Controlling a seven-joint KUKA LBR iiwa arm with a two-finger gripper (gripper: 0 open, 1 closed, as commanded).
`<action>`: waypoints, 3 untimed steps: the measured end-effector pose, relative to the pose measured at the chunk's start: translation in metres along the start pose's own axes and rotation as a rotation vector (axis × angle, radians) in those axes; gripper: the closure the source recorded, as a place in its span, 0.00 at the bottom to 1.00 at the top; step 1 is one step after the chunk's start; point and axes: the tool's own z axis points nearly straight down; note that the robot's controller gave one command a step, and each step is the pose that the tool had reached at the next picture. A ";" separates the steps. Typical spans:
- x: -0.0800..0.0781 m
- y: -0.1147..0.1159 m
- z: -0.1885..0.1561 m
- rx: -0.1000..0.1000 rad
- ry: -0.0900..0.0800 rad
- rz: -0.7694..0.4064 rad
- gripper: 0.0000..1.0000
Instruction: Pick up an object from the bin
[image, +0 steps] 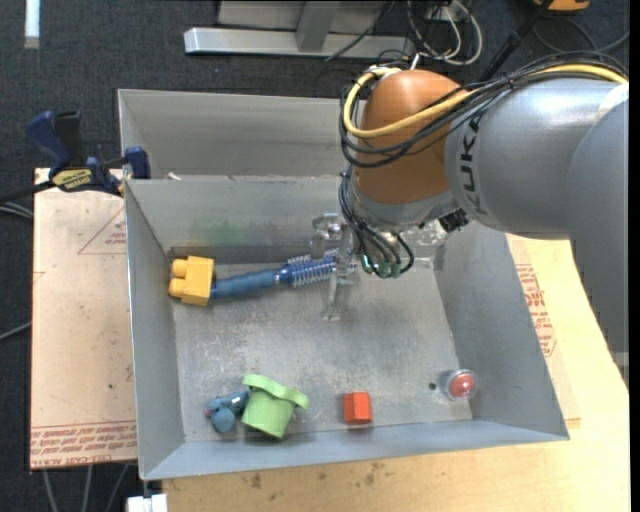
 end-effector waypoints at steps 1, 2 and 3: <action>-0.029 -0.011 0.099 -0.004 -0.022 0.057 0.00; -0.028 -0.012 0.096 -0.003 -0.015 0.057 1.00; 0.001 -0.012 -0.051 -0.002 -0.017 0.061 1.00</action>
Offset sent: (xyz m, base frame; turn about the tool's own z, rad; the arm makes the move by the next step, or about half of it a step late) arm 0.0243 -0.0127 -0.1013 0.0579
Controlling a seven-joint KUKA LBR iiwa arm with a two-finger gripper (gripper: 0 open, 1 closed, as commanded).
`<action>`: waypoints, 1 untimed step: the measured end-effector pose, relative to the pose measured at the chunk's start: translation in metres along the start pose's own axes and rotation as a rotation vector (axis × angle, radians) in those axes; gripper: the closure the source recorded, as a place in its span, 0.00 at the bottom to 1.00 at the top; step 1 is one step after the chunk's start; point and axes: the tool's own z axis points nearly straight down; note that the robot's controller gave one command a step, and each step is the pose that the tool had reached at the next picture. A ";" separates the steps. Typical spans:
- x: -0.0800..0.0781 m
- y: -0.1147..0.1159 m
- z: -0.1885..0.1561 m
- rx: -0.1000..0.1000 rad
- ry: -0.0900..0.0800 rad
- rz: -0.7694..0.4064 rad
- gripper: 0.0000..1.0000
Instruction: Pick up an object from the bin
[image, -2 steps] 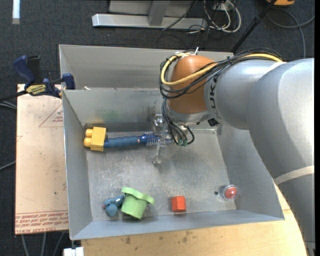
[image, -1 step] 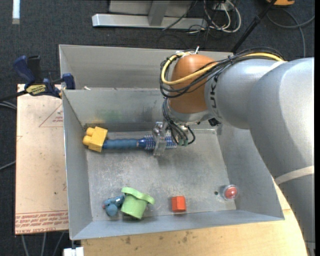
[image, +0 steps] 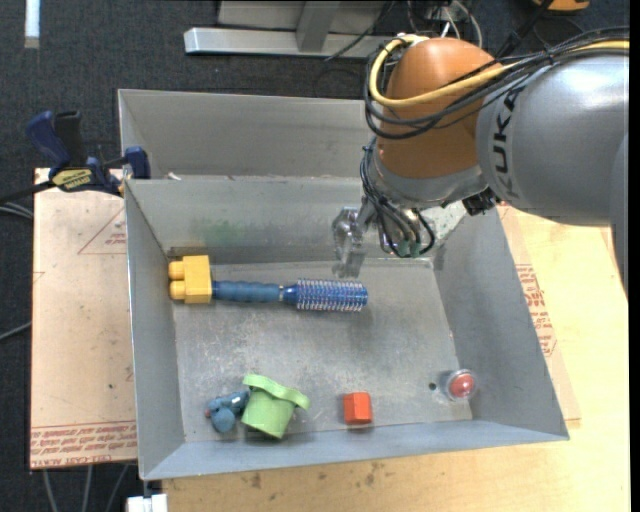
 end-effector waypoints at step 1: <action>0.001 0.000 0.005 0.001 0.008 0.001 0.00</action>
Offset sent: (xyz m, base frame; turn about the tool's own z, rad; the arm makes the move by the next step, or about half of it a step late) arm 0.0000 0.0000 0.0000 0.0000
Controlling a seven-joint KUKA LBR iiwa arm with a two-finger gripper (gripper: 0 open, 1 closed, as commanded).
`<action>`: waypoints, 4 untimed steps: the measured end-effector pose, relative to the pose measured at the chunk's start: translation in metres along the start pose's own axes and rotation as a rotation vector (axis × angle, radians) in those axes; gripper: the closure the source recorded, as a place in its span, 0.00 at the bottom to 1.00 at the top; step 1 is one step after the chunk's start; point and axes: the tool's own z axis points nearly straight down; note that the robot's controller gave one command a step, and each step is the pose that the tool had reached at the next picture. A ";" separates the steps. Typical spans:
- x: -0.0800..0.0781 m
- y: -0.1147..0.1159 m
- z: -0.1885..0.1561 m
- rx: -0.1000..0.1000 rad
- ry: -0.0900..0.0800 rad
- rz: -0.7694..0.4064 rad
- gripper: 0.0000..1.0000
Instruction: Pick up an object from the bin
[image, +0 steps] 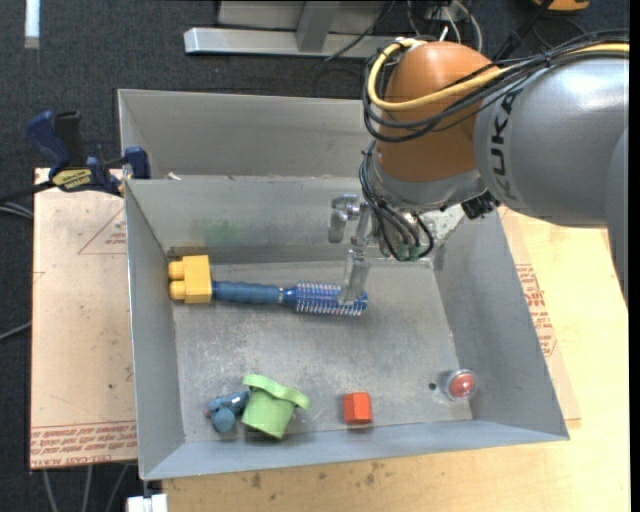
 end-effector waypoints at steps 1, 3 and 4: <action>0.050 0.064 0.131 0.000 0.010 -0.272 0.00; 0.117 0.012 0.026 0.001 -0.005 0.020 0.00; 0.070 0.106 0.060 -0.002 0.000 0.168 0.00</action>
Offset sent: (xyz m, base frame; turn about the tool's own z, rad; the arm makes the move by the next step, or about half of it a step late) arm -0.0437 0.0647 -0.1270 -0.2697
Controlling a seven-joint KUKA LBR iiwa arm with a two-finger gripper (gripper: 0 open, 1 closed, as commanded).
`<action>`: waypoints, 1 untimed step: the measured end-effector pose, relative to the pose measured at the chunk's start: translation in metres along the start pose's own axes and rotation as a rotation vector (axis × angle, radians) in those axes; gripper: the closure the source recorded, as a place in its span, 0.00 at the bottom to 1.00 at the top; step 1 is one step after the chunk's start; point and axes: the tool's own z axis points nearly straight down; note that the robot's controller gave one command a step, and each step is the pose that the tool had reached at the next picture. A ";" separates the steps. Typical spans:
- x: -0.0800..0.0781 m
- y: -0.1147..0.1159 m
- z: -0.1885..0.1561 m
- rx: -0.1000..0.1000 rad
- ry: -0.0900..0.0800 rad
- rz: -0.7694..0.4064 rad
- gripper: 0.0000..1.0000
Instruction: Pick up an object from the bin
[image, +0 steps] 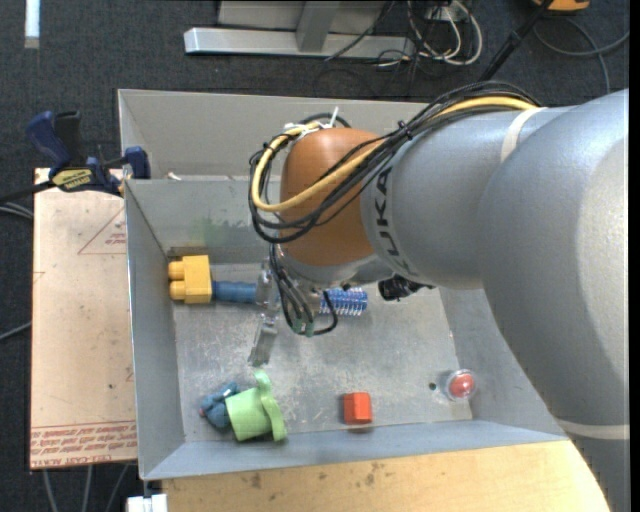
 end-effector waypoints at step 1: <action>-0.049 0.027 0.029 0.004 0.001 0.198 0.00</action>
Offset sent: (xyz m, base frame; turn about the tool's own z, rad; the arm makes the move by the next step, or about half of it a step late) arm 0.0538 0.0143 -0.0279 0.2011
